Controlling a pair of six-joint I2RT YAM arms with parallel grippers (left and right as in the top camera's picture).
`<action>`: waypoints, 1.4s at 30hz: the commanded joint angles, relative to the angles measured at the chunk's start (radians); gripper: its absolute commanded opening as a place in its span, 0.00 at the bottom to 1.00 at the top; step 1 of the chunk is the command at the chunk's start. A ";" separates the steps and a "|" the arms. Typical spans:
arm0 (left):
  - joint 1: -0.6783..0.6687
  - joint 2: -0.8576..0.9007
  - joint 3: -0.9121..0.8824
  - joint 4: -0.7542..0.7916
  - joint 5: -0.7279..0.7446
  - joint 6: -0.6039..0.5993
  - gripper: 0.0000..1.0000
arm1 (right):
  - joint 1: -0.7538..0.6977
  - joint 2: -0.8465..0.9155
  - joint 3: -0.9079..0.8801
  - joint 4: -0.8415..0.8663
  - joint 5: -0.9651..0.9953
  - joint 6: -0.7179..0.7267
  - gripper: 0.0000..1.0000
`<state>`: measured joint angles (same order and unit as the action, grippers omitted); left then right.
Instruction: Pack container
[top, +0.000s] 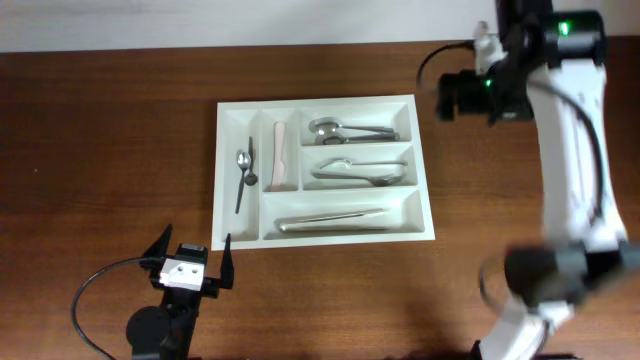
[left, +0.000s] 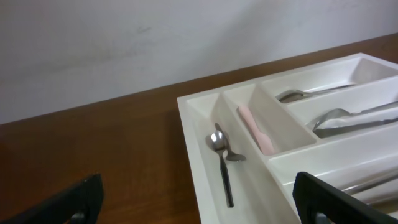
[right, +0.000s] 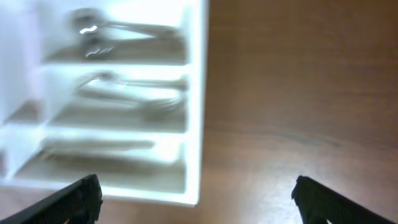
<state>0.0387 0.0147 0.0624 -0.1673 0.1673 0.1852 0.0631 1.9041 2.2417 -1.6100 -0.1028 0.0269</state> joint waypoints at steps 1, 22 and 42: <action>0.003 -0.010 -0.012 0.003 -0.006 -0.013 0.99 | 0.056 -0.212 -0.178 0.002 0.003 0.008 0.99; 0.003 -0.010 -0.012 0.002 -0.006 -0.013 0.99 | 0.020 -1.217 -1.120 0.738 0.032 -0.048 0.99; 0.003 -0.010 -0.012 0.002 -0.006 -0.013 0.99 | 0.039 -1.784 -2.035 1.358 -0.016 -0.141 0.99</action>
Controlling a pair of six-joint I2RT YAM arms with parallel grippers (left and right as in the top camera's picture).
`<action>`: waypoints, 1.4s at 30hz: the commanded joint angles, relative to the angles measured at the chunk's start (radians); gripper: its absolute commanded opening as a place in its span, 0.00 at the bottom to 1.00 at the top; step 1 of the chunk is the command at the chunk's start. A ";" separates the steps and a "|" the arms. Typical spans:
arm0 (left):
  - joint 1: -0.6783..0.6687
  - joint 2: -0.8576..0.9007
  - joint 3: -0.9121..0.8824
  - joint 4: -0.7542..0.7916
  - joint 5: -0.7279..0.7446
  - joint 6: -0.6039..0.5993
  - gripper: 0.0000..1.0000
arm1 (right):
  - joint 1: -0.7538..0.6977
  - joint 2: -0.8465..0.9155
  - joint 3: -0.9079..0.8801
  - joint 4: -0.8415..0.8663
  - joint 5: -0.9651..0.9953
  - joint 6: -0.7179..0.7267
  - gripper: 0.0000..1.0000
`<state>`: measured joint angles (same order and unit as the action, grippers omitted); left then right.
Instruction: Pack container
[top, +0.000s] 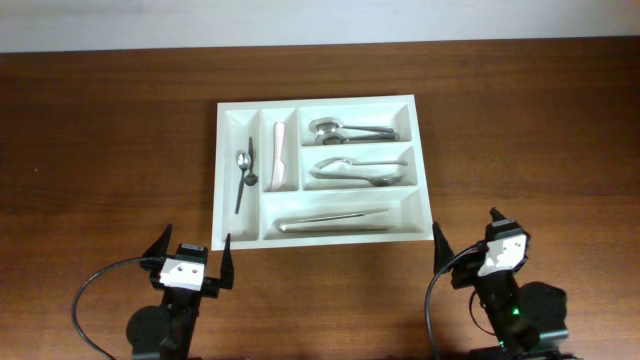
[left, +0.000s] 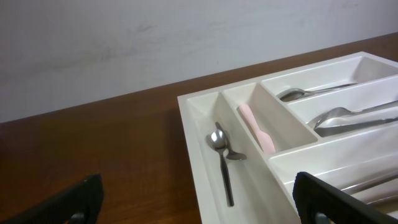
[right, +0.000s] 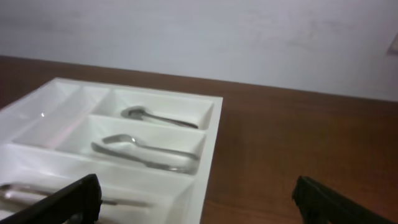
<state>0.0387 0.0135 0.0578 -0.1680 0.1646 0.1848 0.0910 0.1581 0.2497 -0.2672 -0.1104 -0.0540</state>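
Note:
A white cutlery tray lies mid-table with five compartments. A small teaspoon lies in its far left slot, a pink handle in the slot beside it, spoons at the top right, forks or spoons in the middle right, and a knife in the long bottom slot. My left gripper rests open near the table's front edge, below the tray's left corner. My right gripper rests open at the front right, below the tray's right corner. Both hold nothing.
The brown wooden table runs to a white wall at the back. Black cables loop beside each arm base at the front edge.
My right arm was raised high over the table's back right, by the tray; it now sits low at the front right edge, gripper open. The left arm and the tray's contents are unchanged.

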 joint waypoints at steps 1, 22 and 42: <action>0.003 -0.008 -0.008 0.003 -0.004 -0.012 0.99 | 0.019 -0.053 -0.058 0.014 -0.009 -0.078 0.99; 0.003 -0.008 -0.008 0.003 -0.003 -0.012 0.99 | 0.012 -0.155 -0.135 -0.115 0.021 -0.174 0.99; 0.003 -0.008 -0.008 0.003 -0.003 -0.012 0.99 | 0.011 -0.155 -0.136 -0.115 0.014 -0.174 0.99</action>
